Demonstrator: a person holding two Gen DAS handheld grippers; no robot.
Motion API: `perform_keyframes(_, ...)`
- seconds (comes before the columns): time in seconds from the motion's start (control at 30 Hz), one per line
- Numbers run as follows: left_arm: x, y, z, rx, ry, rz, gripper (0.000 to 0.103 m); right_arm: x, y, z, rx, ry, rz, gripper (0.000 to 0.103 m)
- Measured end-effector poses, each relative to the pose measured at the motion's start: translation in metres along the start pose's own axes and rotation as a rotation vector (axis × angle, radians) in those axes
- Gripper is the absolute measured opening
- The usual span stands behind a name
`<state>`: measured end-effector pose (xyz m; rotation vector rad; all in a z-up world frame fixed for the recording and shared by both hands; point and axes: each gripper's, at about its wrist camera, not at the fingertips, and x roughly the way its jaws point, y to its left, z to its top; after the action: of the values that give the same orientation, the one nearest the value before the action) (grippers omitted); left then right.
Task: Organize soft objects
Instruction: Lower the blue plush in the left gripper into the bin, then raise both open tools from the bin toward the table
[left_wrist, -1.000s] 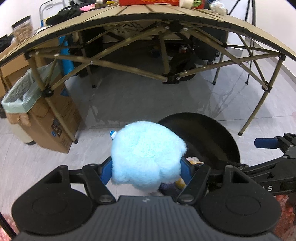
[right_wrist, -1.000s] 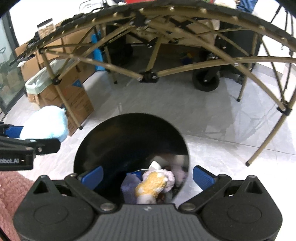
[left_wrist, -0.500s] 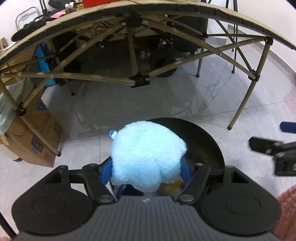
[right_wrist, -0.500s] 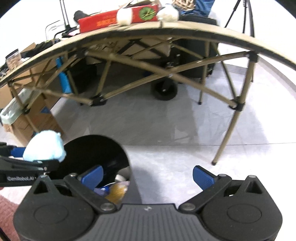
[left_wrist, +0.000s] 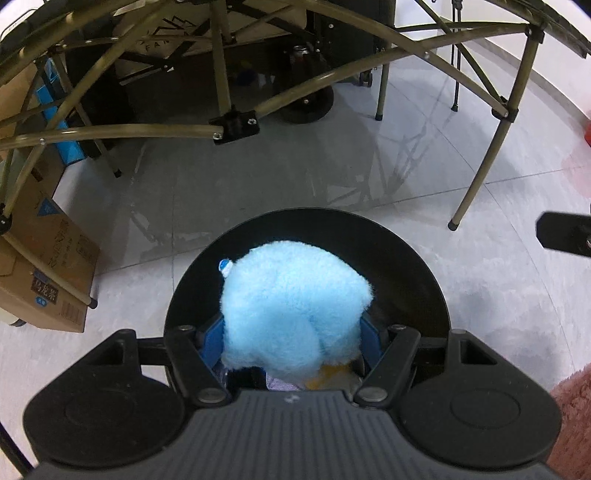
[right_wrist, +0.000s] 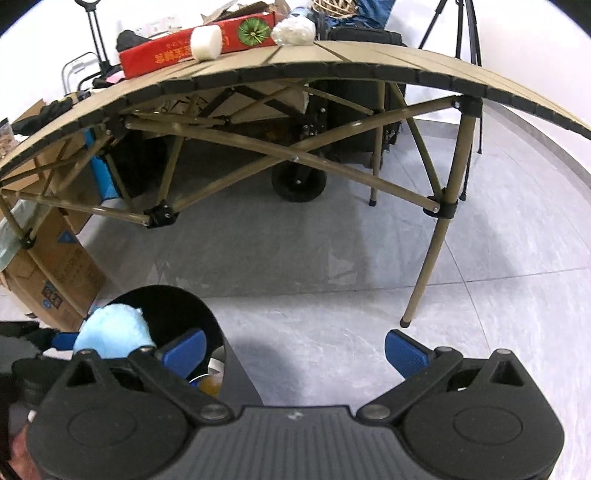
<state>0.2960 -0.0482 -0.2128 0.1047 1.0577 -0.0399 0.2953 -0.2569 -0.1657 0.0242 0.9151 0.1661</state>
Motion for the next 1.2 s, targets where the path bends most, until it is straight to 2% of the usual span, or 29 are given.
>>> perform_keyframes(0.1,0.0014,0.0017,-0.0017,-0.009,0.011,-0.019,0.074,0.0023,-0.0008,0.0012,0.025,0.005,-0.006,0.103)
perform_keyframes(0.13,0.0018,0.0014,-0.0017,-0.011,0.019,-0.027,0.078,0.0023,-0.0009,0.0013,0.03,0.005,-0.004,0.103)
perform_keyframes(0.2,0.002,0.0029,-0.0025,-0.022,0.031,-0.044,0.092,0.0019,-0.0003,0.001,0.032,0.002,-0.004,0.103)
perform_keyframes(0.23,0.0018,0.0028,-0.0024,-0.03,0.032,-0.043,0.103,0.002,-0.0003,0.001,0.03,0.002,-0.005,0.103)
perform_keyframes(0.47,-0.0001,0.0077,-0.0018,-0.069,0.037,-0.038,0.103,0.0016,0.001,0.0017,0.025,-0.001,-0.001,0.103)
perform_keyframes(1.2,-0.007,0.0093,0.0007,-0.069,0.023,-0.035,0.103,0.0056,-0.002,0.0019,0.051,0.0,0.003,0.103)
